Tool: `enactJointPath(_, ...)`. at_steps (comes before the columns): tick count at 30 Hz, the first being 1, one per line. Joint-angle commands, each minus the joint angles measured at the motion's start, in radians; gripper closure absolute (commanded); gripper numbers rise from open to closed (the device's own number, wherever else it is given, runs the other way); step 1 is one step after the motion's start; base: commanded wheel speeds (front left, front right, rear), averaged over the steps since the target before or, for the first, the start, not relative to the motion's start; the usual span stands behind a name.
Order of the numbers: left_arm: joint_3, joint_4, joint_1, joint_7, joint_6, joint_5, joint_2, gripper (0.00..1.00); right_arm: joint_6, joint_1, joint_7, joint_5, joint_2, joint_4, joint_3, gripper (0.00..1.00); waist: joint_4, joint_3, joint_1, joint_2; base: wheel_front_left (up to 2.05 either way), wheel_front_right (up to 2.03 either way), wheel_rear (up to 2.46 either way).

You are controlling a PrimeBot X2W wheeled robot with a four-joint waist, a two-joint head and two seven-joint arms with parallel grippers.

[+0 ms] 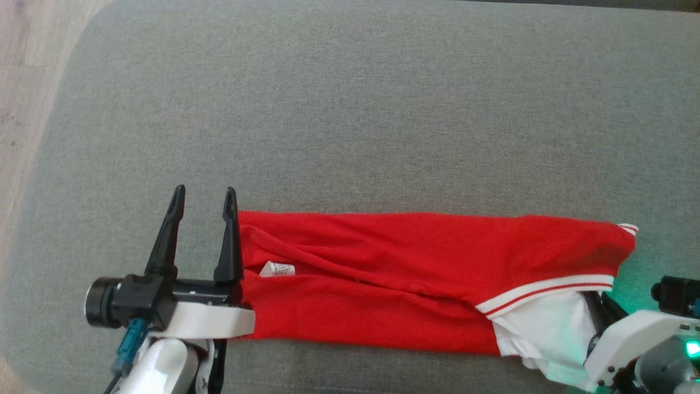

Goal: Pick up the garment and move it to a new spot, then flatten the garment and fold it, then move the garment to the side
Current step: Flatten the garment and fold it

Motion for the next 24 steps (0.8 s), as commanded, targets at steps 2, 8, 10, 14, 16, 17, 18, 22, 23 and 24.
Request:
enactJointPath(2,0.054,-0.028,-0.041,-0.014,0.003,0.01,0.017,0.0,-0.001,-0.023,-0.009,-0.004,-0.004,-0.072,0.026,1.0,-0.01,-0.004,0.0,-0.0001,0.0,0.0,0.0)
enactJointPath(8,0.066,-0.035,-0.032,-0.018,0.002,0.017,0.019,0.0,-0.001,-0.024,-0.021,-0.035,-0.009,-0.182,-0.068,1.0,-0.031,-0.018,0.0,-0.0001,0.0,0.0,0.0)
enactJointPath(10,0.069,-0.04,-0.031,-0.019,-0.003,0.022,0.019,0.0,-0.001,-0.021,-0.016,-0.049,-0.01,-0.211,-0.126,1.0,-0.037,-0.024,0.0,-0.0001,0.0,0.0,0.0)
enactJointPath(14,0.077,-0.047,-0.026,-0.02,-0.012,0.036,0.02,0.0,-0.001,-0.022,-0.006,-0.066,-0.031,-0.248,-0.232,1.0,-0.048,-0.033,0.0,-0.0001,0.0,0.0,0.0)
enactJointPath(16,0.082,-0.048,-0.026,-0.02,-0.021,0.042,0.019,0.0,-0.001,-0.029,0.006,-0.071,-0.043,-0.265,-0.257,1.0,-0.051,-0.035,0.0,-0.0001,0.0,0.0,0.0)
enactJointPath(17,0.087,-0.048,-0.026,-0.021,-0.025,0.045,0.019,0.0,-0.001,-0.037,0.016,-0.074,-0.045,-0.28,-0.256,1.0,-0.052,-0.037,0.0,-0.0001,0.0,0.0,0.0)
enactJointPath(18,0.09,-0.046,-0.025,-0.021,-0.028,0.047,0.018,0.0,-0.001,-0.046,0.026,-0.077,-0.045,-0.299,-0.243,1.0,-0.053,-0.038,0.0,-0.0001,0.0,0.0,0.0)
enactJointPath(22,0.101,-0.036,-0.018,-0.021,-0.039,0.052,0.009,0.0,-0.001,-0.089,0.106,-0.079,-0.014,-0.407,-0.099,1.0,-0.055,-0.045,0.0,-0.0001,0.0,0.0,0.0)
enactJointPath(23,0.104,-0.034,-0.017,-0.021,-0.041,0.052,0.006,0.0,-0.001,-0.098,0.127,-0.075,-0.004,-0.425,-0.05,1.0,-0.054,-0.046,0.0,-0.0001,0.0,0.0,0.0)
enactJointPath(24,0.106,-0.032,-0.015,-0.021,-0.044,0.053,0.003,0.0,-0.001,-0.106,0.144,-0.069,0.005,-0.434,-0.001,1.0,-0.054,-0.048,0.0,-0.0001,0.0,0.0,0.0)
